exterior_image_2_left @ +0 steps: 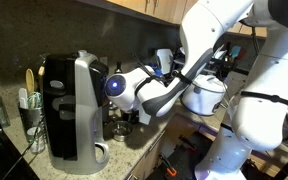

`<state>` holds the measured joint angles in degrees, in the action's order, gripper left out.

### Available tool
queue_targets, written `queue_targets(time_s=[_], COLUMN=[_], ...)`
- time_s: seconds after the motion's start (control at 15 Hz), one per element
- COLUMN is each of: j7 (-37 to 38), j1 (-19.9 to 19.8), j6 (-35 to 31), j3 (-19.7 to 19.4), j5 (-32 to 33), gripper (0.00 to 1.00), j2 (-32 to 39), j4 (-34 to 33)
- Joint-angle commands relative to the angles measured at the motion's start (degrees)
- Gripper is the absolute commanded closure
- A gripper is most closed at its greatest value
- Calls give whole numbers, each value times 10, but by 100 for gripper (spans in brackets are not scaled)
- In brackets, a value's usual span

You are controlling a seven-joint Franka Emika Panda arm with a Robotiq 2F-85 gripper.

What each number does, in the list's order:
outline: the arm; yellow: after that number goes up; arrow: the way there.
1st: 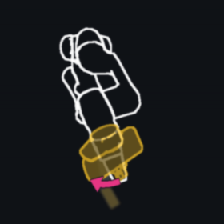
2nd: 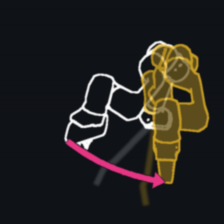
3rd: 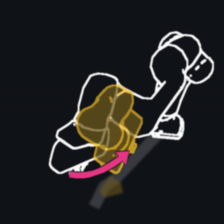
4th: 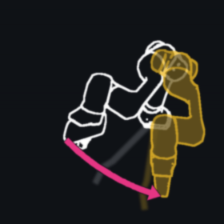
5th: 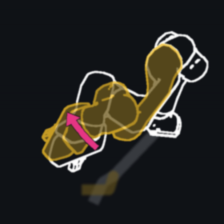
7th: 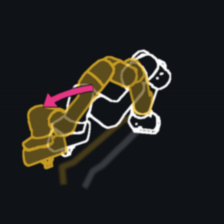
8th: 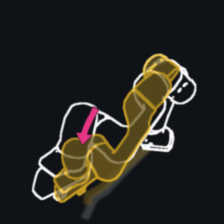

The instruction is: Push the lever on the bread toaster down

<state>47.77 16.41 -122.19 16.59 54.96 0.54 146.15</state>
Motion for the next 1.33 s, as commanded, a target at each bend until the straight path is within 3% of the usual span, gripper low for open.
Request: queue_targets(time_s=[0.0, 1.27], j7=[11, 14], j1=[3, -12], j6=[-3, -45], j3=[1, -18], j5=[-2, 63], gripper=[96, 96], j2=[12, 78], j4=[3, -4])
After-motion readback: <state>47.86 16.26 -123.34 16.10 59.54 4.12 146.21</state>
